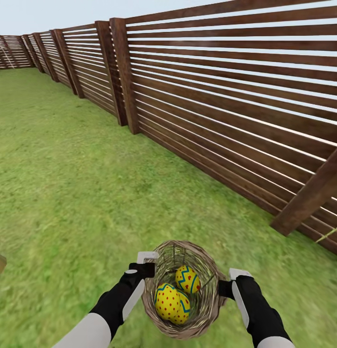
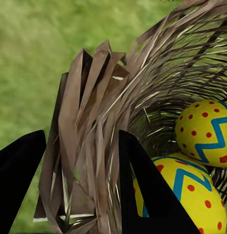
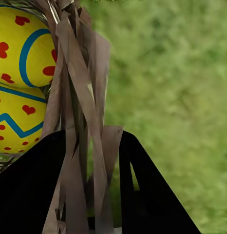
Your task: Take the three Easter eggs out of the wicker basket on the lawn in the garden, then place them on the lawn next to a single tree (choose any tree) so that all three eggs are next to the same tree and none are left in the basket.
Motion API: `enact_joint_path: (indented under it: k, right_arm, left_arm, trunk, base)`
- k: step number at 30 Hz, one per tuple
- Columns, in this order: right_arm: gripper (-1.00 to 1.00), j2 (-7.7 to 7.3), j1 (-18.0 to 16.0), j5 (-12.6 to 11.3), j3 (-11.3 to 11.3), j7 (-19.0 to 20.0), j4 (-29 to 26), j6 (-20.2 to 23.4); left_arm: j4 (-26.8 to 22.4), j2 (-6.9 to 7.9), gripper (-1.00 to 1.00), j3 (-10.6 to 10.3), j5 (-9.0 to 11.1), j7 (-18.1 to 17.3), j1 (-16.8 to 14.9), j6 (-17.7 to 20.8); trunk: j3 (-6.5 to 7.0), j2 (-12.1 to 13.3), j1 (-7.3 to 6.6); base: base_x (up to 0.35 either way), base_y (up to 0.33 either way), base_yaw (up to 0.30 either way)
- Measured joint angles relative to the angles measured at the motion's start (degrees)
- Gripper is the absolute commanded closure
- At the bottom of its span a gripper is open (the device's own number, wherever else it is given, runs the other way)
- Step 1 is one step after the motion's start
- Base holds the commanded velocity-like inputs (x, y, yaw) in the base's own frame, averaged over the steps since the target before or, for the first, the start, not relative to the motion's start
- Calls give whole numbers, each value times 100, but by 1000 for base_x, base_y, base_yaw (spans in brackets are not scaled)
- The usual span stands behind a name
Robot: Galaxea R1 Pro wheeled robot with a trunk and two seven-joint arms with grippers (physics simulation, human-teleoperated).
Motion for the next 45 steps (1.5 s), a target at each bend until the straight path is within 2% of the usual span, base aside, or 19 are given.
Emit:
enact_joint_path:
  k: [45]
  right_arm:
    - [100,0,0,2,-1,0,17,8]
  left_arm:
    - [0,2,100,1,-1,5,0,-1]
  trunk:
    - [0,0,0]
  base:
    - [0,0,290]
